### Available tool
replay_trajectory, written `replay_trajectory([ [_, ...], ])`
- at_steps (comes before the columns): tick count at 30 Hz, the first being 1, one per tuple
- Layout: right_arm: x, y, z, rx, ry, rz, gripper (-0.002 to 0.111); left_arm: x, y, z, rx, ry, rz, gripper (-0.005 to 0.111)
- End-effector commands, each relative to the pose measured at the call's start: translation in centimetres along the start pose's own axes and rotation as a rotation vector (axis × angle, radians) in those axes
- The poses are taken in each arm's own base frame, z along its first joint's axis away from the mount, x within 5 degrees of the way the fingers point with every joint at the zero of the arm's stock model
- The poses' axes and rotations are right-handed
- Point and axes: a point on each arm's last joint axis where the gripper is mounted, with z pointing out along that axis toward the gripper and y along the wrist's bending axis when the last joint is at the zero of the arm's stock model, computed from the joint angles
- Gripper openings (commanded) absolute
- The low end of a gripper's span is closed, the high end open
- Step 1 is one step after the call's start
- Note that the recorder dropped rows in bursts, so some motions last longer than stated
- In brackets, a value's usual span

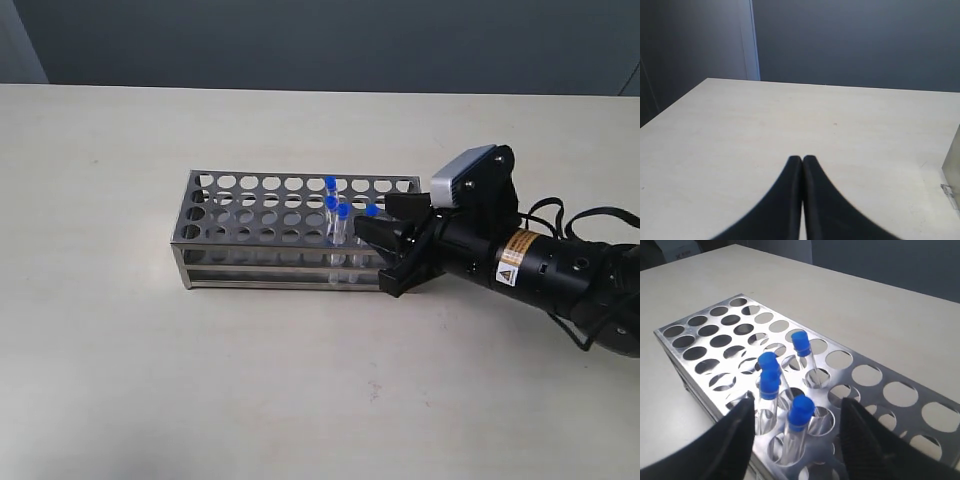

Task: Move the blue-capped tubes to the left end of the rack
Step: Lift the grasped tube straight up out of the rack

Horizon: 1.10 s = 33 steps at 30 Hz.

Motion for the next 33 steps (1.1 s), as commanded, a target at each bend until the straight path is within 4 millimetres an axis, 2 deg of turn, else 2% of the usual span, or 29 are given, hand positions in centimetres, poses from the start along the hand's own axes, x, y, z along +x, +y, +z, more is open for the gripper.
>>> replay_trajectory([
  [1, 0.0, 0.1, 0.8, -0.031, -0.003, -0.023, 0.050, 0.1, 0.0, 0.0, 0.009, 0.003, -0.003, 0.000],
  [6, 0.4, -0.1, 1.2, -0.026, 0.017, -0.004, 0.049, 0.1, 0.0, 0.0, 0.009, 0.003, -0.001, 0.000],
  [8, 0.4, -0.1, 1.2, -0.027, 0.017, -0.001, 0.042, 0.1, 0.0, 0.0, 0.009, 0.003, -0.002, 0.000],
  [13, 0.4, -0.1, 1.2, -0.027, 0.018, 0.020, -0.001, 0.1, 0.0, 0.0, 0.009, 0.003, -0.004, 0.000],
  [18, 0.1, -0.1, 1.1, -0.022, 0.021, 0.014, 0.000, 0.1, 0.0, 0.0, 0.009, 0.003, -0.006, 0.000],
  [20, -1.0, -0.1, 0.6, -0.004, 0.022, -0.004, 0.000, 0.1, 0.0, 0.0, 0.009, 0.003, -0.006, 0.000],
  [27, -8.9, 1.1, -3.2, 0.040, -0.165, -0.114, 0.000, 0.1, 0.0, 0.0, 0.009, 0.003, -0.006, 0.000],
  [28, -10.6, 1.3, -3.4, 0.030, -0.195, -0.133, 0.000, 0.1, 0.0, 0.0, 0.009, 0.003, -0.006, 0.000],
  [31, -14.3, 1.4, -2.7, -0.052, -0.251, -0.152, 0.000, 0.1, 0.0, 0.0, 0.009, 0.003, -0.006, 0.000],
  [33, -16.1, 1.5, -0.8, -0.144, -0.222, -0.153, 0.000, 0.1, 0.0, 0.0, 0.009, 0.003, -0.006, 0.000],
])
